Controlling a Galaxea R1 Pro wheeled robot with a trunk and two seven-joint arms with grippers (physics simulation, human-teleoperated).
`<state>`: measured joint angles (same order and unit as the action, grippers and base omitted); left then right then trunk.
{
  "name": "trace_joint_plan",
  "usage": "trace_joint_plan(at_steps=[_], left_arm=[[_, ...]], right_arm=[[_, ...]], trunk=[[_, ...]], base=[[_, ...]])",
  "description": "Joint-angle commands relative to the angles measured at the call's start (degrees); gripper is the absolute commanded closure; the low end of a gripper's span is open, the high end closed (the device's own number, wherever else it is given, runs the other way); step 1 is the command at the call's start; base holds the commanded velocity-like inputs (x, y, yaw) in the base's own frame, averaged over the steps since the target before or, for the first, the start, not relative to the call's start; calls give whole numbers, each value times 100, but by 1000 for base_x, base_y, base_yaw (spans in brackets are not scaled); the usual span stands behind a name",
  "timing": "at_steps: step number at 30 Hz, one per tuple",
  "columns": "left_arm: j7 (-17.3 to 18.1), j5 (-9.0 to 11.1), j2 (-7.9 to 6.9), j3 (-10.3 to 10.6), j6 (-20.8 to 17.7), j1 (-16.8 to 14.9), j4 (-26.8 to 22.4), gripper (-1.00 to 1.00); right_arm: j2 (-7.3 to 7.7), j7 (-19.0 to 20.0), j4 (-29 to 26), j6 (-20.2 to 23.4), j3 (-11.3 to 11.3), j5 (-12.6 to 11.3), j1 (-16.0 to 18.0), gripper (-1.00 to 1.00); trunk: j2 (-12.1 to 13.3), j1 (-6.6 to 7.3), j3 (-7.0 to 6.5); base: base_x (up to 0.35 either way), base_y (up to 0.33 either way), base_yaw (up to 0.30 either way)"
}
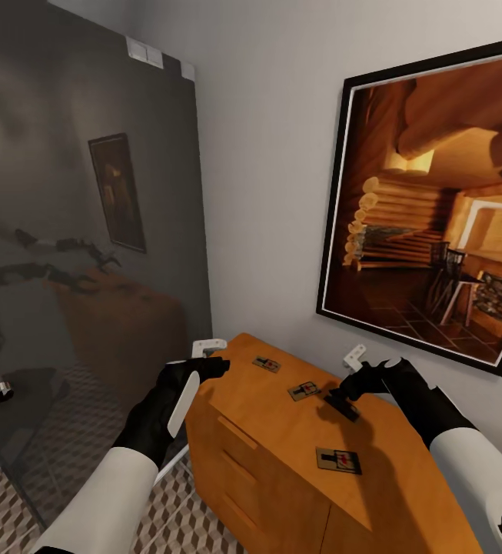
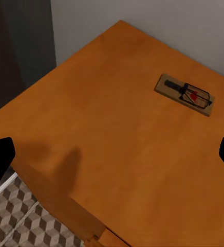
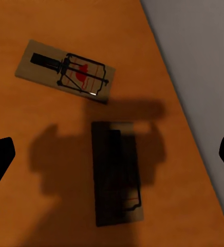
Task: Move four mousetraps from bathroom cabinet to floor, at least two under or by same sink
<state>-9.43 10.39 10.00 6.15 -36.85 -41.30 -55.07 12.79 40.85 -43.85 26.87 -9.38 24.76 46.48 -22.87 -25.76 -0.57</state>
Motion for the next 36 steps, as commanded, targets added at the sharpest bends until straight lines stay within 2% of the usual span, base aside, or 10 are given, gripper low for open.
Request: trace_joint_plan(at_steps=[1,19,28,36], left_arm=[[-46,63,0,8,-25,-1,-6,-100],[-42,77,0,37,-33,22,-4,-100],[-42,77,0,426,-33,25,-4,-100],[-48,88,0,555,-21,25,-4,-100]], right_arm=[[4,30,-5,12,-12,47,1,-100],[4,55,221,12,-24,55,1,-100],[4,110,228,69,-26,55,1,-100],[4,128,228,183,-33,67,1,-100]], trunk=[[-5,-3,3],[-5,-3,3],[-5,-3,3],[-5,-3,3]], base=[[0,0,0],[0,0,0],[0,0,0],[0,0,0]])
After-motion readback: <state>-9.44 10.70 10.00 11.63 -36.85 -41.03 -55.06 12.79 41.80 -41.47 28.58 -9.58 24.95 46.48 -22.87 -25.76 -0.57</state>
